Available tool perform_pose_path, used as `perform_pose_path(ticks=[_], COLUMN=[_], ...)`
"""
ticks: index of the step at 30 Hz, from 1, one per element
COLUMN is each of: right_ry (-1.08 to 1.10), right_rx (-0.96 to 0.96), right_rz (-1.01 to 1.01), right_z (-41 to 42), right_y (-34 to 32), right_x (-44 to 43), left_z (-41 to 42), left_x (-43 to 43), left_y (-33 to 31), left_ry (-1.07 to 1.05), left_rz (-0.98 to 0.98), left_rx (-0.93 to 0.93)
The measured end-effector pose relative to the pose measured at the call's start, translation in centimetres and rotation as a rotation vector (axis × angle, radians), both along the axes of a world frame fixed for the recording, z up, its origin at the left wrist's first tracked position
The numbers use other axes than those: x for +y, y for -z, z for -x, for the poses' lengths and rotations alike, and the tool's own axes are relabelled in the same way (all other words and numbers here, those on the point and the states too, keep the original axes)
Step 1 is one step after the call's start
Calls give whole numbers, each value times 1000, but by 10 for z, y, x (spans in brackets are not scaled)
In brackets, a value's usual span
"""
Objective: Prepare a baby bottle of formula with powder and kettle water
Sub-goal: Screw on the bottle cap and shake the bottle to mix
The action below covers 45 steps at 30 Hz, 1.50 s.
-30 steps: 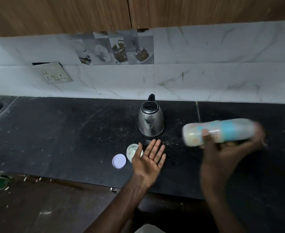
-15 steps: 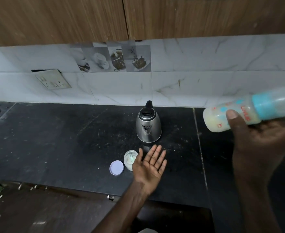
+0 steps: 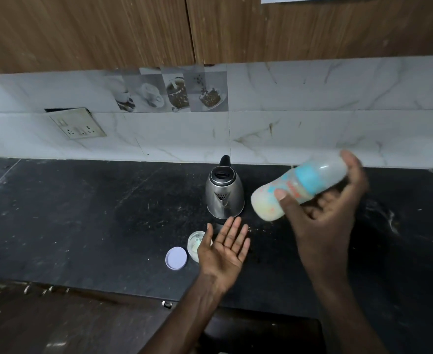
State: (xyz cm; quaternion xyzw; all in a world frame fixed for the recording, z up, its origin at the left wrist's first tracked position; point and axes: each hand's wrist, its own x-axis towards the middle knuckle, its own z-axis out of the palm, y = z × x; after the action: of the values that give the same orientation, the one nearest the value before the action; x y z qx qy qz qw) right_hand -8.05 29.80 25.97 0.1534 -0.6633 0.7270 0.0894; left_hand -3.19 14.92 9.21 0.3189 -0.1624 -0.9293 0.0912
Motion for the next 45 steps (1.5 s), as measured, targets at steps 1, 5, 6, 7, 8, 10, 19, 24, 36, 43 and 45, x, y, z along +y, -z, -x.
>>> perform_pose_path(ticks=[1, 5, 6, 7, 8, 10, 19, 24, 36, 43, 45], right_ry=[73, -181, -236, -240, -208, -143, -118, -134, -145, 51, 40], right_rx=[3, -105, -114, -130, -112, -47, -112, -53, -243, -110, -172], right_rz=[6, -392, -466, -448, -413, -336, -391, -441, -388, -83, -182], right_z=[-4, -12, -20, -25, -23, -13, -18, -15, -28, -12, -21], right_y=[13, 58, 64, 65, 60, 44, 65, 56, 87, 61, 78], right_x=[-3, -20, -20, -21, -20, -11, -38, -25, -44, -32, -40], left_z=[0, 6, 7, 8, 9, 7, 8, 4, 4, -6, -5], left_x=[-2, 0, 1, 0, -1, -2, -3, -4, 7, 5, 3], left_y=[3, 7, 5, 5, 3, 4, 3, -4, -2, 10, 8], left_ry=[1, 54, 81, 83, 82, 60, 50, 37, 61, -4, -2], left_rz=[-21, -82, -83, -99, -83, -36, -89, -86, -98, -47, -73], left_rx=[27, 66, 69, 88, 64, -12, 54, 65, 66, -56, -25])
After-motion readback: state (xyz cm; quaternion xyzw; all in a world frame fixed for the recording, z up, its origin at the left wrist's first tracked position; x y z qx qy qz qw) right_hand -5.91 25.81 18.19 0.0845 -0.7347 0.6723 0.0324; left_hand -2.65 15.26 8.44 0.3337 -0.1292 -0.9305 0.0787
